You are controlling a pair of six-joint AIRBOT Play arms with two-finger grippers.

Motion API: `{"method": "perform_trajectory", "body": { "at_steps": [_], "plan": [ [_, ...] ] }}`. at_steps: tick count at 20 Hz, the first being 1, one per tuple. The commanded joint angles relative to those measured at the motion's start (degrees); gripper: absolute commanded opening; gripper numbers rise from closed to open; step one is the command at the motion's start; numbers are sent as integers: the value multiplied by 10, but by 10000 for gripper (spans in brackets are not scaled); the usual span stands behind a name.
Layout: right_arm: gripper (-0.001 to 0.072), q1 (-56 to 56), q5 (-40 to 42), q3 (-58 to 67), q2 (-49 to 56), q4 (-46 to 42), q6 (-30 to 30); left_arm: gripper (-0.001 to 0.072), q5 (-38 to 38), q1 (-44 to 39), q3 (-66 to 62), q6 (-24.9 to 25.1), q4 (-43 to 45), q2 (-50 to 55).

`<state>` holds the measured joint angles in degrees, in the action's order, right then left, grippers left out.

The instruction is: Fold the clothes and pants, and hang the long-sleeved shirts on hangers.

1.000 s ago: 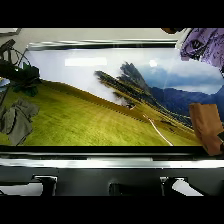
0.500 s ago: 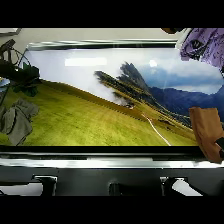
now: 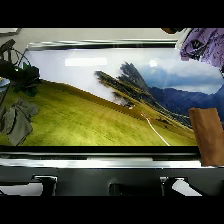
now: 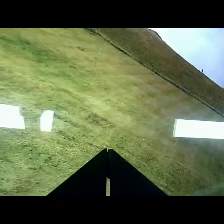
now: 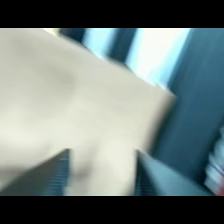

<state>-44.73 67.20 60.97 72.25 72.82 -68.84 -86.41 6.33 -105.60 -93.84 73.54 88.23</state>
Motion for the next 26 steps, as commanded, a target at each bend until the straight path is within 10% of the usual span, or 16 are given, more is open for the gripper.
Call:
{"method": "perform_trajectory", "body": {
  "at_steps": [1,6,15,26],
  "plan": [
    [306,38,-105,89,-4,208,-148,20,1,0,0,0,0,0],
    [30,276,-120,126,-4,255,-212,18,9,-2,5,44,8,-9],
    [29,581,-85,126,-5,255,-190,19,160,-32,274,116,45,-201],
    [30,596,-87,126,-5,251,-190,22,85,-33,279,114,64,-208]
  ]
}}
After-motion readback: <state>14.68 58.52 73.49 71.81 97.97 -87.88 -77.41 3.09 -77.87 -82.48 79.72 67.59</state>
